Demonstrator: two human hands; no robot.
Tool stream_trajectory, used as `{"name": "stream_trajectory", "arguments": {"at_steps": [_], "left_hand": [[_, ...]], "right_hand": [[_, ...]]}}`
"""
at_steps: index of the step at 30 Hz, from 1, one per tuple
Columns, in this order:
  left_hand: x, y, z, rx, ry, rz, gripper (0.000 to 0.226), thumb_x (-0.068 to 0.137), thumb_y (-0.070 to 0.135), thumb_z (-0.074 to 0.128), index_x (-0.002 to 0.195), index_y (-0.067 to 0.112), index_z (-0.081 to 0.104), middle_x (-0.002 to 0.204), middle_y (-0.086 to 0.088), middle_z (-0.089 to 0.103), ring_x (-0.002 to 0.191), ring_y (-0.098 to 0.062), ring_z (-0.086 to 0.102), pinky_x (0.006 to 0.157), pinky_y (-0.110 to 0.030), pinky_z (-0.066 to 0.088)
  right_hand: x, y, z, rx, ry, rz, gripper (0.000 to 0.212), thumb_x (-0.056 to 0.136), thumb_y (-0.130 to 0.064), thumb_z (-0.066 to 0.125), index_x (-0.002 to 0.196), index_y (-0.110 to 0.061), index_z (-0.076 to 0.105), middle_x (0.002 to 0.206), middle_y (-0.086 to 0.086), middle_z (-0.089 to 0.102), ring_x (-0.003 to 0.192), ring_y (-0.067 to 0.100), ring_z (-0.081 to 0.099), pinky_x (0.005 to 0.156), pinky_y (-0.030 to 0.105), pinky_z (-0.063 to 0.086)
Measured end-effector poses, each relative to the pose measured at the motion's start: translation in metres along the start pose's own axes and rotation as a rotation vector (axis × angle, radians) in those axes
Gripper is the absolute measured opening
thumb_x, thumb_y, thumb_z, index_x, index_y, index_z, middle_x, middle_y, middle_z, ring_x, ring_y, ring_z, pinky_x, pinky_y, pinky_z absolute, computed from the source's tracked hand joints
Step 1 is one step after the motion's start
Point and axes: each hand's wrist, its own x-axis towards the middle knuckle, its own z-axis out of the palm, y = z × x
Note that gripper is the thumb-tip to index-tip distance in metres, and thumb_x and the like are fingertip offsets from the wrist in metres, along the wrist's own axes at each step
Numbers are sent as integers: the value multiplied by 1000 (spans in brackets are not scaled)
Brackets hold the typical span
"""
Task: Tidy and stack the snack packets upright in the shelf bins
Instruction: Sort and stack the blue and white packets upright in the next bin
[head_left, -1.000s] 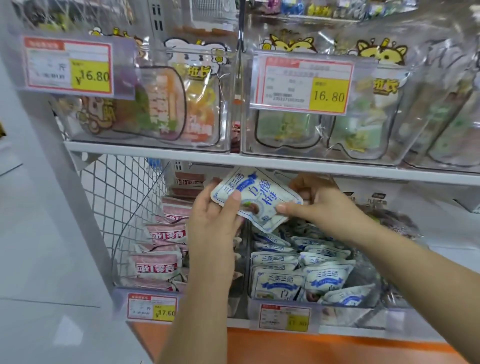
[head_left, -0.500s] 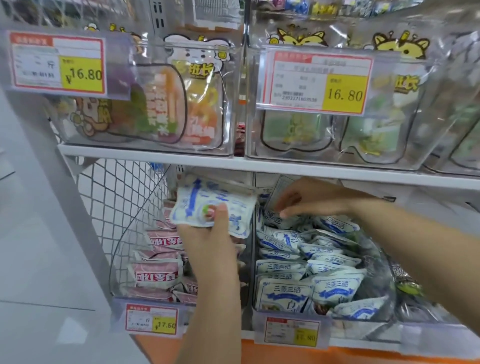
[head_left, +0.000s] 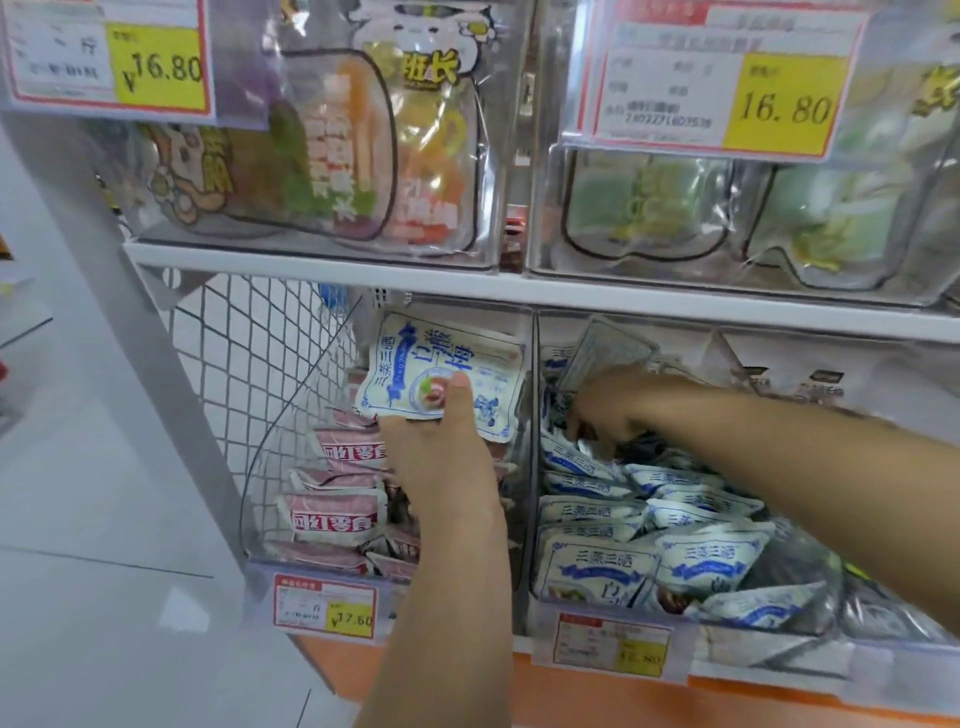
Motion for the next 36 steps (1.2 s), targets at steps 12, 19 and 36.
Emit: {"name": "stream_trajectory", "arguments": {"at_steps": [12, 19, 36], "left_hand": [[1, 0, -2, -14, -8, 27, 36, 86, 25, 67, 117, 17, 51, 108, 3, 63, 101, -17, 62, 96, -41, 47], [-4, 1, 1, 3, -13, 25, 22, 86, 26, 66, 96, 21, 48, 93, 6, 57, 86, -11, 59, 82, -32, 46], [-5, 2, 7, -9, -34, 29, 34, 86, 25, 67, 109, 13, 45, 86, 2, 56, 83, -16, 59, 85, -38, 49]], "right_hand": [[-33, 35, -11, 337, 399, -69, 13, 93, -25, 54, 87, -14, 48, 81, -3, 50, 80, 16, 47, 61, 26, 31], [-62, 27, -8, 361, 531, 15, 17, 97, -35, 44, 93, -19, 50, 85, -3, 53, 84, 17, 51, 67, 30, 35], [-73, -3, -5, 544, -61, -238, 39, 102, -31, 31, 127, -15, 56, 131, -13, 47, 116, 9, 49, 107, 28, 33]]}}
